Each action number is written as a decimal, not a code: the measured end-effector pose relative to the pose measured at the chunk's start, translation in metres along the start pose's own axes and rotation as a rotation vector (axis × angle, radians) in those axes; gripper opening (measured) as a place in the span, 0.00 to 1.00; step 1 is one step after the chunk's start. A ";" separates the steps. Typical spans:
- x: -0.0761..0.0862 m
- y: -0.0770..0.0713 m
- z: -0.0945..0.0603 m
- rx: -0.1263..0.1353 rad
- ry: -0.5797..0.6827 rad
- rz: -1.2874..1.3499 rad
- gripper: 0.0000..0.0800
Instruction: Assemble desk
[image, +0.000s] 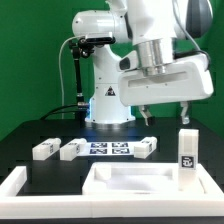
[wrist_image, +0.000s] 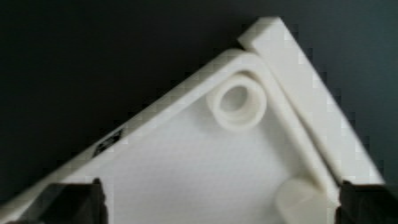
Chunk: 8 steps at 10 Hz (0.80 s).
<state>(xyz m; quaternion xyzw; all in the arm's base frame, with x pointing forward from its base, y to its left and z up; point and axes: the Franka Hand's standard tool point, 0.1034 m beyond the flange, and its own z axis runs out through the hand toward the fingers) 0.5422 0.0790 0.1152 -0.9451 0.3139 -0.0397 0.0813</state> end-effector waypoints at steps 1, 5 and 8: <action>0.002 0.002 0.000 -0.001 0.001 -0.030 0.81; -0.022 0.054 0.019 -0.038 -0.107 -0.124 0.81; -0.019 0.094 0.014 -0.047 -0.420 -0.114 0.81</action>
Offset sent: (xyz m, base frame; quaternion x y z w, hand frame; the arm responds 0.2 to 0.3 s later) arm -0.0647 -0.0168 -0.0413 0.0090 -0.0514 -0.0365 0.9980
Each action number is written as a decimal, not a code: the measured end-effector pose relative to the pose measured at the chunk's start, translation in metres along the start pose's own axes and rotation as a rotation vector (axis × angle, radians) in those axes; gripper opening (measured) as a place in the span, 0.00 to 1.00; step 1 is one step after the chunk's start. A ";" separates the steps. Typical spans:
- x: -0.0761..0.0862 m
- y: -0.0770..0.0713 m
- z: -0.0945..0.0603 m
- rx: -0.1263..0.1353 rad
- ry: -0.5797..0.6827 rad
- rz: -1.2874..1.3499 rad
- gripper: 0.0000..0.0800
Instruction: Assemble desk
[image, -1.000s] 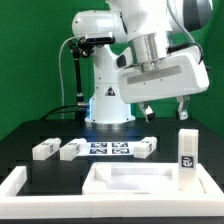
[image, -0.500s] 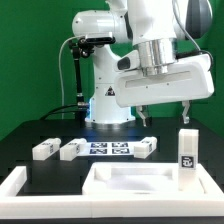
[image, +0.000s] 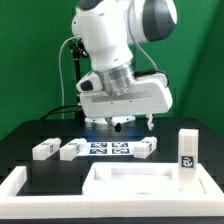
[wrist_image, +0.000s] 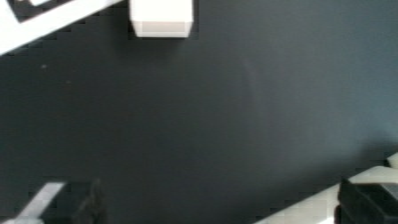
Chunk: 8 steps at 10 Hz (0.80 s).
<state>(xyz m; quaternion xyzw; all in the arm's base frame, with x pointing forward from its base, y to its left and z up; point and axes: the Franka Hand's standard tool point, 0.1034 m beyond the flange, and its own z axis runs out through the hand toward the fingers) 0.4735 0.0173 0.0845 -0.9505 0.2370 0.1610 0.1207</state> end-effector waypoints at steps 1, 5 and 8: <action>-0.002 0.000 0.002 -0.001 -0.064 0.000 0.81; -0.018 0.023 0.037 0.034 -0.432 0.096 0.81; -0.016 0.020 0.042 0.029 -0.451 0.099 0.81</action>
Offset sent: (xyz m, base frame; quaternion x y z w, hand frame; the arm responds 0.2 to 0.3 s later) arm -0.0227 0.0070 -0.0466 0.1059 -0.2852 0.0476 0.9514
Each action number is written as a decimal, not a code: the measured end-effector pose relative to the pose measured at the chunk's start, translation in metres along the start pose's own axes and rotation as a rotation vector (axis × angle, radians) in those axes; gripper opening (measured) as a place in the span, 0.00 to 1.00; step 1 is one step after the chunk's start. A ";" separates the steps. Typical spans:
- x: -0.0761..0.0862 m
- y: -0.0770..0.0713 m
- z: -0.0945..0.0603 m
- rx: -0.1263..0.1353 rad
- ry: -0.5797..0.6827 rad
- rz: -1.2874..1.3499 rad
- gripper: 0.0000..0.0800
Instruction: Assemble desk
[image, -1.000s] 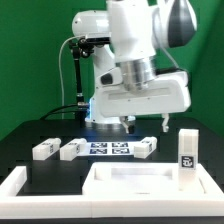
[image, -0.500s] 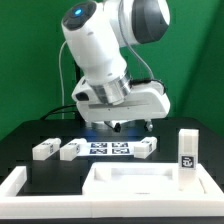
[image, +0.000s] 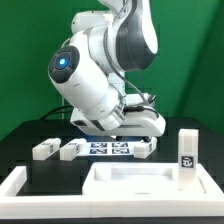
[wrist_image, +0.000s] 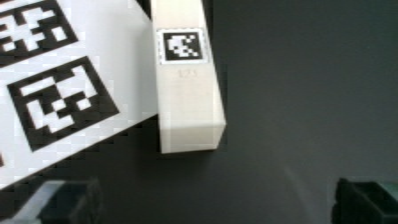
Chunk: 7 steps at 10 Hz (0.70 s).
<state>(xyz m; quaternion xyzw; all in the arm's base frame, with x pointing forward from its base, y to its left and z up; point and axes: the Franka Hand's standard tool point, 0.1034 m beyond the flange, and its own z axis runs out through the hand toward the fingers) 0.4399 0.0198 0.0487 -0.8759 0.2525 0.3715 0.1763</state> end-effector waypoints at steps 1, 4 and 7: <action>0.000 0.000 0.000 0.000 -0.001 0.001 0.81; -0.001 0.006 0.034 -0.009 -0.043 0.019 0.81; -0.005 0.014 0.062 -0.012 -0.098 0.045 0.81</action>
Offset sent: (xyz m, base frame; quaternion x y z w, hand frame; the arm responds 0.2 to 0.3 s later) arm -0.0269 0.0293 -0.0318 0.0295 -0.0478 0.0024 0.9984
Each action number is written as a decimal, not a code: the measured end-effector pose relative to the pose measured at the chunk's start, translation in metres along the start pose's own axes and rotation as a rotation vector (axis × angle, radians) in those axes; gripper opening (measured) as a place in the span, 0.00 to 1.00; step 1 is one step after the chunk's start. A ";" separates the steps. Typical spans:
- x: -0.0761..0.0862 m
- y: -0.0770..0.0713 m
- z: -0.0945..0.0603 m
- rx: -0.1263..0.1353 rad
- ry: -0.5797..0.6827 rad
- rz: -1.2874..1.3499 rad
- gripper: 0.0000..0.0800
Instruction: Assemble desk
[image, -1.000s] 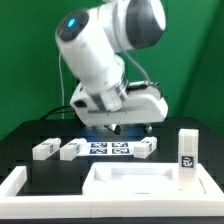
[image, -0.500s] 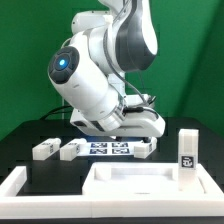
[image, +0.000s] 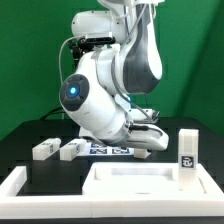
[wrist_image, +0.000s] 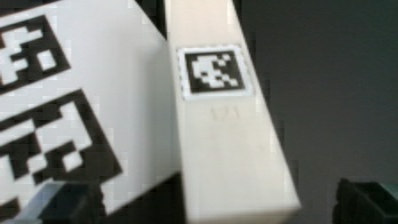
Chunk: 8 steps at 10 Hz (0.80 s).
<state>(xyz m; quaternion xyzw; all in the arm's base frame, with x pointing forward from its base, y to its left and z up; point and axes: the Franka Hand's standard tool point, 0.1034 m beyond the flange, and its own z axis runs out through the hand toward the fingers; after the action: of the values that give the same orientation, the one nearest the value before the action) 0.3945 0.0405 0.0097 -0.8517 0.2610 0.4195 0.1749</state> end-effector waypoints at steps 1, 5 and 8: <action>0.000 0.001 0.004 0.019 -0.020 0.016 0.81; 0.001 0.001 0.004 0.016 -0.014 0.024 0.81; 0.002 0.001 0.004 0.016 -0.012 0.024 0.49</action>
Offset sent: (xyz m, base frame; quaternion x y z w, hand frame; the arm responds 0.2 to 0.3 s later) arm 0.0000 0.0000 0.0000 0.0000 0.0000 0.0000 1.0000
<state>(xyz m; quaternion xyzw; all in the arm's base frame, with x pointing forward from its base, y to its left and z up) 0.3925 0.0412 0.0062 -0.8445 0.2735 0.4245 0.1781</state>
